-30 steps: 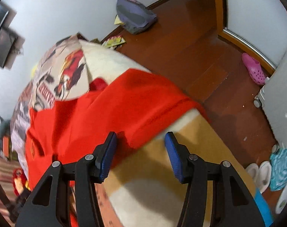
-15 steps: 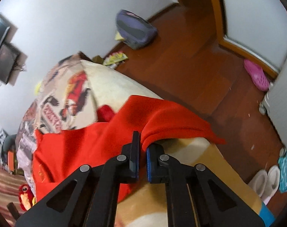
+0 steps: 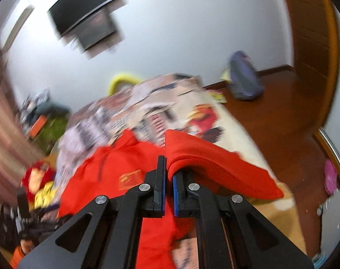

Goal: Fold large clothes

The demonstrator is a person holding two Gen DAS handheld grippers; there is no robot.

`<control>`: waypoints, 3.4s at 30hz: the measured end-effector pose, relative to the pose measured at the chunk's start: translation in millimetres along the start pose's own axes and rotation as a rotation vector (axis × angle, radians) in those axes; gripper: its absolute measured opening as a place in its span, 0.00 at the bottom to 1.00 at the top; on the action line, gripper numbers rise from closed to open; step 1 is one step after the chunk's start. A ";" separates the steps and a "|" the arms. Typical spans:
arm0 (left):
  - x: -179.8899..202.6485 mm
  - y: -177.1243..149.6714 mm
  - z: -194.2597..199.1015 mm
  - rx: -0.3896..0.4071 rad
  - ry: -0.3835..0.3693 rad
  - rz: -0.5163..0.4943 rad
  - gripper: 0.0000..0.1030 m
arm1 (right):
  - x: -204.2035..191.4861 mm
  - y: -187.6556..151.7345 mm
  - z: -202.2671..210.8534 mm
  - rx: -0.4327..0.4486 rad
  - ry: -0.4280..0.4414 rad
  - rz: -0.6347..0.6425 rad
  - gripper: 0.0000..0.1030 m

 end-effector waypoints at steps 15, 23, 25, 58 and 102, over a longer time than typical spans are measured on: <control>-29.0 -32.4 38.9 0.005 0.009 -0.006 0.93 | -82.9 -131.1 -103.9 -0.455 -0.040 0.178 0.09; -2.0 -29.2 36.7 -0.004 -0.027 -0.062 0.93 | -64.3 -120.3 -64.2 -0.420 -0.042 0.132 0.31; 18.5 -19.7 34.3 0.000 -0.045 -0.102 0.93 | -54.4 -113.3 -46.3 -0.349 -0.063 0.143 0.33; 212.0 45.2 -141.5 -0.124 -0.144 -0.418 0.03 | 76.0 -96.0 -48.7 -0.250 -0.219 0.015 0.40; -140.3 -67.4 -12.3 -0.017 -0.251 0.438 0.53 | 5.8 -125.2 -108.8 -0.407 -0.243 0.089 0.63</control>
Point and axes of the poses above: each gripper's, at about its wrist camera, not at the fingertips, and z roughly against the way its jaws point, x to its right, y to its top, the point moved 5 cm from there along -z, roughly the way its jaws point, and after that the axes turned 7 degrees about -y, right-handed, at the moved point
